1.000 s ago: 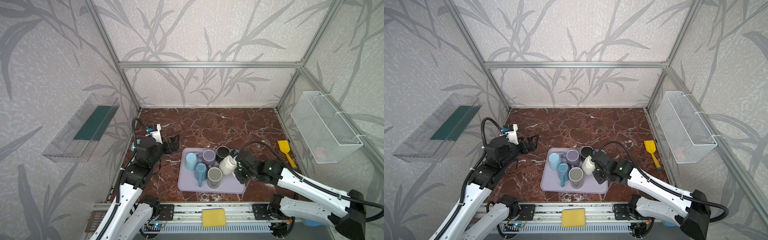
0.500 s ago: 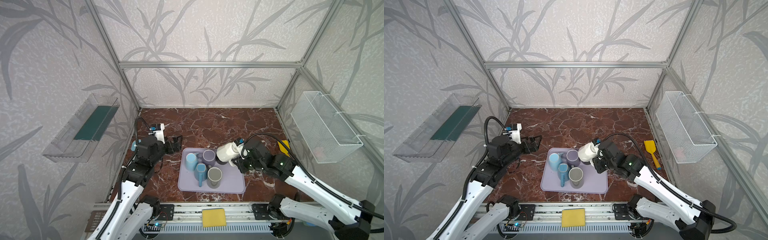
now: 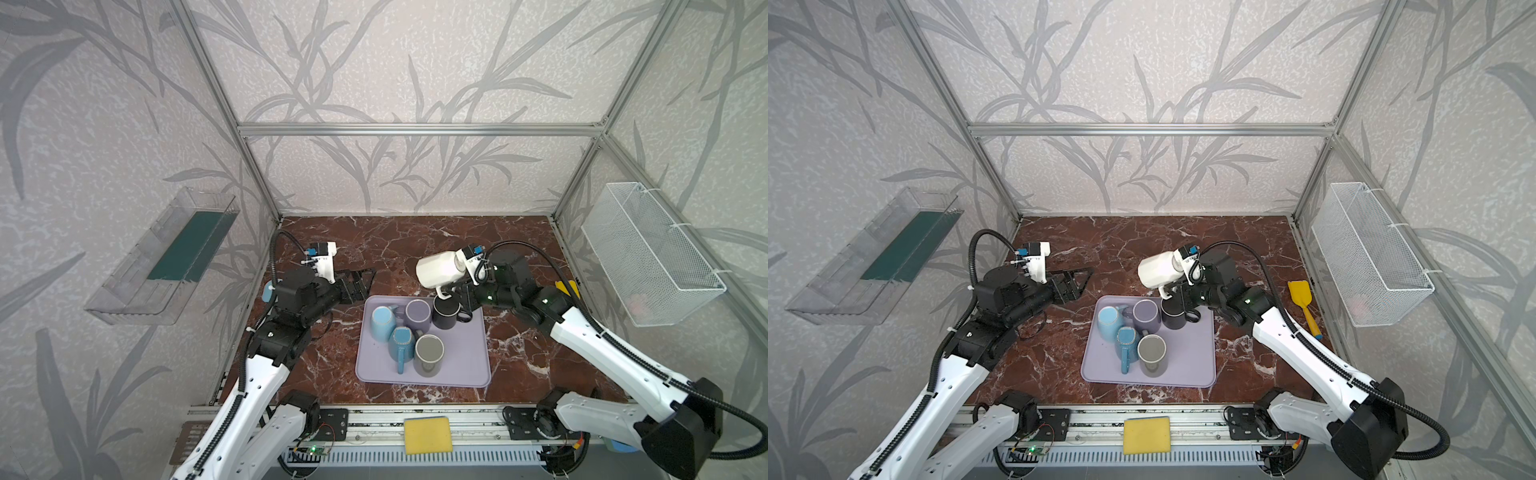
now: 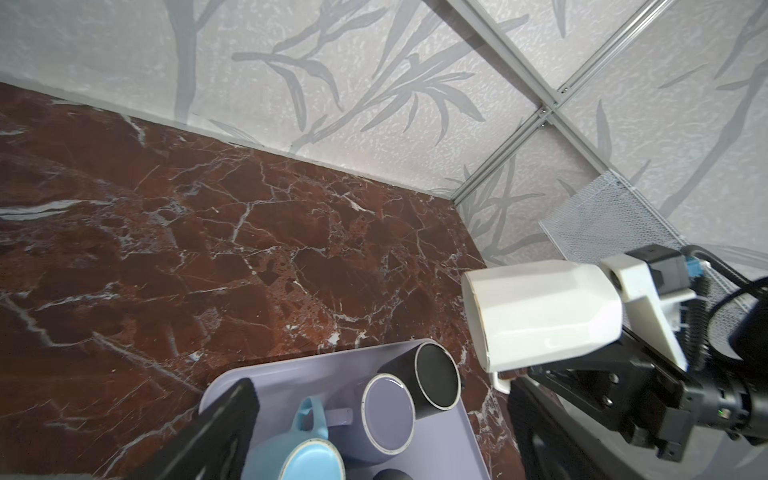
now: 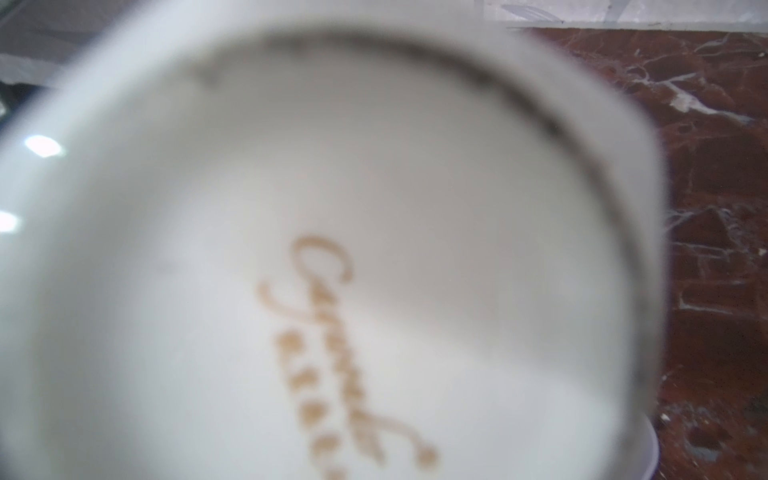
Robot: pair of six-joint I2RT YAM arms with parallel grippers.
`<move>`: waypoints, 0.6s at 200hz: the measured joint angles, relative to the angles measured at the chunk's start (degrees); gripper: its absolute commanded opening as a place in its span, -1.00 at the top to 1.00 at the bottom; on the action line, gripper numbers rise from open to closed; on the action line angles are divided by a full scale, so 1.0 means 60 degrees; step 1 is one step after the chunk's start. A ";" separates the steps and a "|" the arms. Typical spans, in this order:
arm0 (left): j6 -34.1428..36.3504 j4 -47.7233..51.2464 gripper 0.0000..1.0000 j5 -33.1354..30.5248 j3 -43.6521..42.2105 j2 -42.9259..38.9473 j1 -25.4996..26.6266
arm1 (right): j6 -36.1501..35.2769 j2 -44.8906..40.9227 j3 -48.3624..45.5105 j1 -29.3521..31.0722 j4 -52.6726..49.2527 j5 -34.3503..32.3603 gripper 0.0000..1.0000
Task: Turn the mug right side up
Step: 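Lift the white mug off the tray with the right gripper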
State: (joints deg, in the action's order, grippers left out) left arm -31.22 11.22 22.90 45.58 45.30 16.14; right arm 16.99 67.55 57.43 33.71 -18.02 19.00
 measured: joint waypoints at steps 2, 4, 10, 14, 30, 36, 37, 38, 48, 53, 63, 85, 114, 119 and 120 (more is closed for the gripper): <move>-0.0055 -0.0058 -0.91 0.0058 0.0000 0.0007 0.0000 | 0.0018 0.0033 0.0007 -0.0025 0.0080 0.0055 0.92; -0.0073 -0.0095 -0.91 0.0095 -0.0004 0.0011 0.0000 | 0.0055 0.0084 0.0011 -0.0062 0.0215 0.0160 0.92; -0.0142 -0.0233 -0.90 0.0211 -0.0015 0.0022 0.0000 | 0.0106 0.0189 0.0029 -0.0131 0.0484 0.0361 0.92; -0.0178 -0.0302 -0.90 0.0284 -0.0022 0.0029 0.0000 | 0.0168 0.0240 0.0044 -0.0164 0.0612 0.0484 0.92; -0.0390 -0.0714 -0.89 0.0623 -0.0149 0.0058 0.0015 | 0.0423 0.0543 0.0157 -0.0357 0.1260 0.1038 0.92; -0.0459 -0.0838 -0.89 0.0750 -0.0200 0.0080 0.0025 | 0.0517 0.0637 0.0189 -0.0415 0.1523 0.1239 0.92; -0.0474 -0.0867 -0.89 0.0765 -0.0208 0.0084 0.0025 | 0.0528 0.0648 0.0189 -0.0423 0.1548 0.1264 0.92; -0.0492 -0.0900 -0.89 0.0783 -0.0215 0.0087 0.0029 | 0.0568 0.0674 0.0204 -0.0441 0.1632 0.1326 0.92; -0.0586 -0.1144 -0.89 0.1002 -0.0313 0.0138 0.0055 | 0.0743 0.0801 0.0248 -0.0525 0.1978 0.1614 0.92; -0.0659 -0.1268 -0.89 0.1129 -0.0361 0.0171 0.0058 | 0.0860 0.0874 0.0288 -0.0572 0.2160 0.1789 0.92; -0.0783 -0.1548 -0.89 0.1366 -0.0470 0.0251 0.0069 | 0.1064 0.1002 0.0331 -0.0648 0.2565 0.2095 0.92; -0.1013 -0.2025 -0.85 0.1818 -0.0572 0.0521 0.0109 | 0.1596 0.1286 0.0466 -0.0783 0.3362 0.2725 0.92; -0.1337 -0.2798 -0.78 0.2510 -0.0572 0.1129 0.0124 | 0.2233 0.1738 0.0674 -0.0827 0.4404 0.3377 0.92; -0.1424 -0.2980 -0.78 0.2645 -0.0572 0.1264 0.0124 | 0.2302 0.1800 0.0688 -0.0827 0.4532 0.3442 0.92; -0.1421 -0.3002 -0.78 0.2681 -0.0572 0.1279 0.0124 | 0.2324 0.1807 0.0688 -0.0827 0.4546 0.3453 0.92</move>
State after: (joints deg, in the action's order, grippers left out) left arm -39.75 -6.79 38.98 42.15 52.97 16.88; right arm 30.94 78.39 61.56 28.75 9.26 39.72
